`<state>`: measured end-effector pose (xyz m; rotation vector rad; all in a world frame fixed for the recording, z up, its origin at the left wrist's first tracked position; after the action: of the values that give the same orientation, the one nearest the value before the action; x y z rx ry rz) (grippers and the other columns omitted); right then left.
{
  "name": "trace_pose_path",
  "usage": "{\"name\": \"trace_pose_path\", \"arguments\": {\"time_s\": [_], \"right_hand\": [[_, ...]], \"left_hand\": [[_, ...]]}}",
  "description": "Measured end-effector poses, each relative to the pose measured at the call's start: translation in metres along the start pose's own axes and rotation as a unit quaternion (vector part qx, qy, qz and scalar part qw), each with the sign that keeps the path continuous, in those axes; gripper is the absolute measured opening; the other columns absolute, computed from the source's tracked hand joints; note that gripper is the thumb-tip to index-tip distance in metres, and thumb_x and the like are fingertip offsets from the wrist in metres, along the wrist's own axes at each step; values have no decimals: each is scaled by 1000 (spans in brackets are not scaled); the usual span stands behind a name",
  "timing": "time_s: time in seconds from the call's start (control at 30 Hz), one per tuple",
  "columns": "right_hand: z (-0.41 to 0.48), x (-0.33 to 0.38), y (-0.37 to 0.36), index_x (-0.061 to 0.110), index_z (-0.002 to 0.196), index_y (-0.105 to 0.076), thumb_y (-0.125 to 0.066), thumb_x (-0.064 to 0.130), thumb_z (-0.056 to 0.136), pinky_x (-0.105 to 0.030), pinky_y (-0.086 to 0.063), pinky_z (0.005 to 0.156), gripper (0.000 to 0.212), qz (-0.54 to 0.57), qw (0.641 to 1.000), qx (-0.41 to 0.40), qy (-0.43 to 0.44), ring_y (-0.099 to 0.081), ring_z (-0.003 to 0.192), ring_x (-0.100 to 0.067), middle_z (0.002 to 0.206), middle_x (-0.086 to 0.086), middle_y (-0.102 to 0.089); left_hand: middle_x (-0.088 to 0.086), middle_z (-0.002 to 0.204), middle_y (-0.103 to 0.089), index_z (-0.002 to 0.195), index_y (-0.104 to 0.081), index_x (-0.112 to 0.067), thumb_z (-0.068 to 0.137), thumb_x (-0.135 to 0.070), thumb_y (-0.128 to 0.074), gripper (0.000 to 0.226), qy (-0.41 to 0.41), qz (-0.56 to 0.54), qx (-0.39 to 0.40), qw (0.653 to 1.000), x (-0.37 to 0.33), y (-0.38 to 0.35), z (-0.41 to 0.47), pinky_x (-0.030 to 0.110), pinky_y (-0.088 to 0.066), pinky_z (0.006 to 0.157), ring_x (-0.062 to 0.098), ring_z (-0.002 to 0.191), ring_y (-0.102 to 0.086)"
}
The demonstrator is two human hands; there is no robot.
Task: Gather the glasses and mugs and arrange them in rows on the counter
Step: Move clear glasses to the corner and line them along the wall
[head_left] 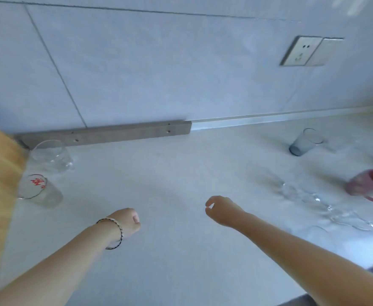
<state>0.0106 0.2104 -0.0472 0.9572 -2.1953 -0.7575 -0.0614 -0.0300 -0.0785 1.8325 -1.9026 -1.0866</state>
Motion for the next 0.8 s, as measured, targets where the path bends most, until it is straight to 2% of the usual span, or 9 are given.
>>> {"name": "trace_pose_path", "arguments": {"time_s": [0.1, 0.2, 0.27, 0.37, 0.47, 0.57, 0.6, 0.67, 0.8], "right_hand": [[-19, -80, 50, 20, 127, -54, -44, 28, 95, -26, -41, 97, 34, -46, 997, -67, -17, -54, 118, -20, 127, -2, -59], [-35, -156, 89, 20, 128, -52, -49, 33, 93, -27, -38, 101, 37, -86, 991, -104, -25, -51, 121, -21, 131, -3, -53], [-44, -200, 101, 20, 133, -48, -53, 43, 90, -30, -36, 103, 48, -130, 987, -91, -29, -47, 124, -21, 134, -5, -48], [-53, -242, 90, 23, 142, -33, -57, 62, 79, -36, -39, 103, 78, -202, 979, -20, -18, -47, 125, -25, 138, -5, -42], [-59, -260, 68, 21, 145, -22, -64, 61, 73, -33, -43, 94, 93, -236, 971, 37, -3, -54, 115, -26, 133, -6, -44], [-57, -260, 62, 17, 138, -28, -69, 49, 72, -28, -43, 77, 84, -231, 973, 20, 16, -56, 92, -24, 121, -7, -48], [-55, -260, 63, 17, 136, -29, -69, 47, 71, -26, -41, 74, 82, -221, 975, 13, 16, -56, 91, -24, 119, -6, -48], [-52, -260, 67, 20, 135, -31, -69, 47, 69, -26, -40, 74, 80, -199, 980, -1, 12, -59, 98, -25, 118, -5, -49], [-45, -233, 78, 24, 132, -34, -67, 49, 68, -27, -39, 74, 76, -179, 983, -35, 25, -59, 99, -22, 115, -2, -49]], "left_hand": [[3, 108, -59, 91, -52, -21, 91, -20, -47, 6, -12, 5, -2, 1000, -64, -16, 7, 19, -34, 77, 15, 89, -47], [5, 121, -61, 108, -61, -14, 92, -19, -47, 23, -20, 10, 2, 1000, -129, -39, 13, 21, -41, 87, 19, 103, -56], [5, 123, -61, 112, -61, -11, 92, -19, -47, 26, -19, 10, 5, 1000, -167, -55, 13, 22, -43, 93, 20, 114, -57], [6, 124, -62, 113, -62, -9, 92, -18, -45, 28, -25, 21, 11, 999, -209, -72, 11, 23, -43, 94, 21, 116, -57], [7, 123, -63, 113, -62, -9, 92, -17, -45, 29, -17, 22, 14, 1000, -230, -83, 5, 22, -43, 86, 22, 113, -58], [6, 115, -64, 112, -62, -9, 91, -17, -45, 28, -3, 13, 12, 1000, -229, -89, 0, 19, -40, 68, 20, 93, -56], [6, 107, -63, 111, -61, -9, 91, -17, -45, 27, 2, 7, 13, 1000, -225, -90, -2, 20, -39, 62, 18, 88, -53], [1, 93, -56, 109, -61, -10, 91, -19, -45, 26, 18, -4, 15, 1000, -213, -91, -8, 21, -38, 63, 17, 85, -51], [-3, 86, -52, 97, -59, -18, 91, -22, -47, 14, 57, -37, 4, 998, -176, -83, -18, 22, -37, 60, 18, 84, -50]]}}
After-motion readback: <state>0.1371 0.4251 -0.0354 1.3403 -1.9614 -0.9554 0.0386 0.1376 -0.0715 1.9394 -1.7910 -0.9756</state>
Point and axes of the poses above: each hand's wrist, its own z-axis towards the middle knuckle, its own y-axis out of the back of the hand, x = y × z, the point moved 8 cm from there along z, towards the middle knuckle
